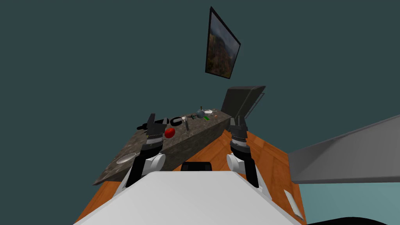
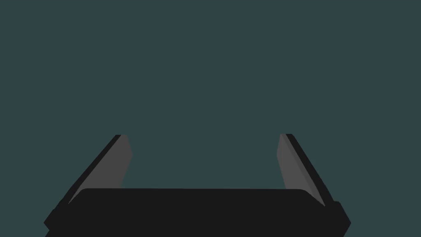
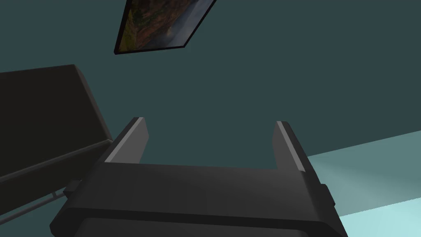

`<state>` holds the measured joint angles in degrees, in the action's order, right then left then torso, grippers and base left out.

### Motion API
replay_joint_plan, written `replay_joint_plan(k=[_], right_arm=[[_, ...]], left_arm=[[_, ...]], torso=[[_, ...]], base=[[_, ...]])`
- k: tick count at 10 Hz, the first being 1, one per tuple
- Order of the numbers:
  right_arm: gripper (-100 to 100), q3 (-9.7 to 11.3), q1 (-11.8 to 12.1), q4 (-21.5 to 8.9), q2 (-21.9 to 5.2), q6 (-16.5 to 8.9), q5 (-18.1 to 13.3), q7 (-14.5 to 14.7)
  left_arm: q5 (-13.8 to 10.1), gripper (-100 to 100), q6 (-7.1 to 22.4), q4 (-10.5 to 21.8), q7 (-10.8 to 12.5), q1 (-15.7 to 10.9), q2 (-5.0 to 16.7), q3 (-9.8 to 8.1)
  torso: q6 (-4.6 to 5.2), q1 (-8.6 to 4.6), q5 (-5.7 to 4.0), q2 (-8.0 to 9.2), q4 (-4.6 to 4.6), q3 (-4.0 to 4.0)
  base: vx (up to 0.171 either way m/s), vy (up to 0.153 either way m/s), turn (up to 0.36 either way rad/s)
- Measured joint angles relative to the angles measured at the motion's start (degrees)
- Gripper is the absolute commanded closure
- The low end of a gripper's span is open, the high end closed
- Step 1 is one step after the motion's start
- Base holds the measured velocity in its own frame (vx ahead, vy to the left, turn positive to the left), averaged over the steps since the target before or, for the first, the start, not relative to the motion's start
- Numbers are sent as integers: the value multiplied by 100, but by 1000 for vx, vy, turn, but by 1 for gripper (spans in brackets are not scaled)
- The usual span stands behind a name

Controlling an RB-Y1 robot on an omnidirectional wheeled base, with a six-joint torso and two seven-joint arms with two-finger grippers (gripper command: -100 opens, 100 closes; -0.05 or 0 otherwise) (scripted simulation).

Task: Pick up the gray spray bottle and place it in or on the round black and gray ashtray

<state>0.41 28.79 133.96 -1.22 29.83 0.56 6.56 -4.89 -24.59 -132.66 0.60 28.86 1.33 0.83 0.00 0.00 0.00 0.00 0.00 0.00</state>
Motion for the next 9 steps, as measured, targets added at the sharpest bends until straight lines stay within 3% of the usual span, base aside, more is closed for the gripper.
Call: replay_joint_plan(k=[3, 9], right_arm=[[0, 1, 0, 0, 1, 0, 0, 0], [0, 1, 0, 0, 1, 0, 0, 0]], left_arm=[[-160, -100, 164, 59, 316, 159, 358, -106], [-600, -100, 695, 223, 1209, 588, 677, -360]], torso=[[1, -26, -6, -4, -1, -2], [1, -24, -6, -5, -1, -3]], base=[[14, -72, -65], [22, -78, -62]])
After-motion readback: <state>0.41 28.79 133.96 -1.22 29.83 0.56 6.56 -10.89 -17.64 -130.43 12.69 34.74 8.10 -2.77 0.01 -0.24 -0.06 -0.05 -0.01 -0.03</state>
